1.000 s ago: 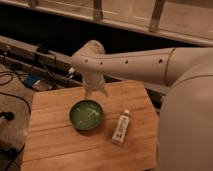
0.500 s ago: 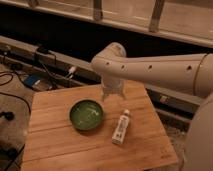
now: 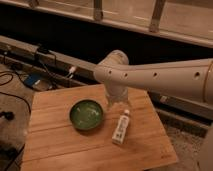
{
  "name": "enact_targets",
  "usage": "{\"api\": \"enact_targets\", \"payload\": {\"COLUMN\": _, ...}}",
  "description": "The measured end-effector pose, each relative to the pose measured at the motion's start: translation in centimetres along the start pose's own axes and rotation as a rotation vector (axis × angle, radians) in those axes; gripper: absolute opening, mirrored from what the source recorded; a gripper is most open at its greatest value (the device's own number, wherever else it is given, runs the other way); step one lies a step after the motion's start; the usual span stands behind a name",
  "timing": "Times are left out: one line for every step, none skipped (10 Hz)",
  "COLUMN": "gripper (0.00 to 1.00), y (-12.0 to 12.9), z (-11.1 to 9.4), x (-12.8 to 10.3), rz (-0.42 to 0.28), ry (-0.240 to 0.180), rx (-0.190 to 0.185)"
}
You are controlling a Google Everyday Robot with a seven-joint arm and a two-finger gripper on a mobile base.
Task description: Place the bottle in the ceramic bowl
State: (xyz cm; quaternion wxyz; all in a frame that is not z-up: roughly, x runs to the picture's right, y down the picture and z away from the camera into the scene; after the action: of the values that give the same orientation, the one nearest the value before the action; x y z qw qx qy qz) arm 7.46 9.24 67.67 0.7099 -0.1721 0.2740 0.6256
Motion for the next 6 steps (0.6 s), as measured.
{"api": "enact_targets", "payload": {"gripper": 0.65, "y": 0.01, "z": 0.22, "x": 0.68, "rz": 0.002, "ry": 0.006, "rx": 0.003}}
{"api": "enact_targets", "payload": {"gripper": 0.65, "y": 0.10, "z": 0.21, "x": 0.70, "rz": 0.001, "ry": 0.006, "rx": 0.003}}
{"api": "enact_targets", "payload": {"gripper": 0.65, "y": 0.25, "z": 0.20, "x": 0.69, "rz": -0.002, "ry": 0.006, "rx": 0.003}}
{"api": "enact_targets", "payload": {"gripper": 0.65, "y": 0.19, "z": 0.20, "x": 0.70, "rz": -0.001, "ry": 0.006, "rx": 0.003}}
{"api": "enact_targets", "payload": {"gripper": 0.65, "y": 0.20, "z": 0.32, "x": 0.63, "rz": 0.002, "ry": 0.009, "rx": 0.006}}
{"api": "enact_targets", "payload": {"gripper": 0.65, "y": 0.41, "z": 0.66, "x": 0.37, "rz": 0.006, "ry": 0.019, "rx": 0.000}}
